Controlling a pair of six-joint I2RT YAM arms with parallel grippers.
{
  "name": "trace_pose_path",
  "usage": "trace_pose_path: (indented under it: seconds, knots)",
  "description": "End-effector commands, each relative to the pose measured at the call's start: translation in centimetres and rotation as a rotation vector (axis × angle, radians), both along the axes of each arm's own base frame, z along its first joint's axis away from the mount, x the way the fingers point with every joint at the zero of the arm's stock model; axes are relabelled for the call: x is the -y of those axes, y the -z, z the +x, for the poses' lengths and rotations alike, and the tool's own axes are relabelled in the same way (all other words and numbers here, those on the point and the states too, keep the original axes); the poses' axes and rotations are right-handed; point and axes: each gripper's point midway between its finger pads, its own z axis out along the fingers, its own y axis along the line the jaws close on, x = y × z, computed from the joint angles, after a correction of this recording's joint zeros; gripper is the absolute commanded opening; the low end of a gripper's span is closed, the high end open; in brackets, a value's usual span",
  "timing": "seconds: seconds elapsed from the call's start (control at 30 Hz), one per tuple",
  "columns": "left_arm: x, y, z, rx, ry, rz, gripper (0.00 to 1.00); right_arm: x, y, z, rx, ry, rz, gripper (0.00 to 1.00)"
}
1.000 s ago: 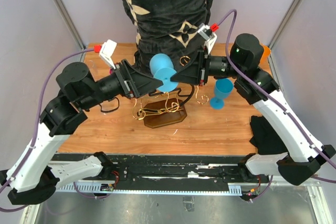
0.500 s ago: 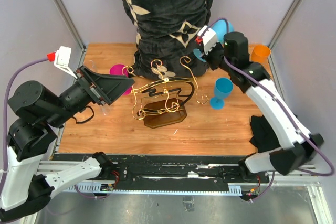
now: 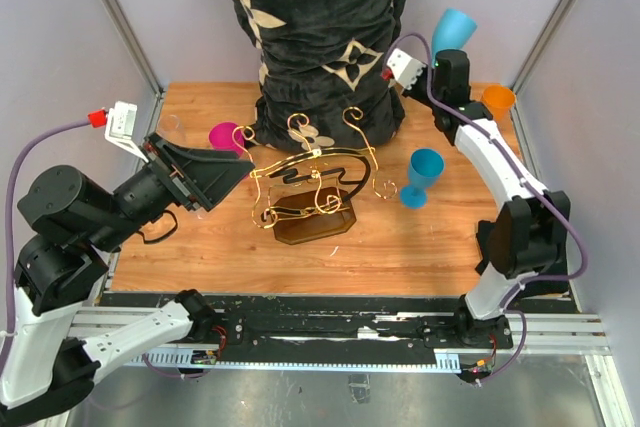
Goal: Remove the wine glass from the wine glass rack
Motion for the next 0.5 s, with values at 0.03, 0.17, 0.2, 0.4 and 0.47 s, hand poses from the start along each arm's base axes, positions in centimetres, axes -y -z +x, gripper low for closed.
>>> trace_pose_path:
  seconds: [0.03,0.17,0.2,0.4,0.47]
  knots:
    - [-0.2,-0.1,-0.3,0.054,0.007,0.009,0.75,1.0,2.9,3.9,0.037,-0.129,-0.249,0.00]
    - [-0.9,-0.8,-0.8,0.096,-0.002,0.000,0.74,3.1,4.4,5.2,0.087,-0.147,-0.273,0.01]
    - [-1.1,-0.9,-0.9,0.104,-0.008,0.001,0.73,3.5,4.6,5.5,0.093,-0.151,-0.247,0.01]
    - [-1.5,-1.2,-0.5,0.143,-0.037,0.026,0.73,6.6,8.3,6.7,0.090,-0.154,-0.300,0.01]
    - [-1.3,-1.1,-0.2,0.145,-0.044,0.037,0.73,7.2,9.6,6.9,0.102,-0.176,-0.291,0.01]
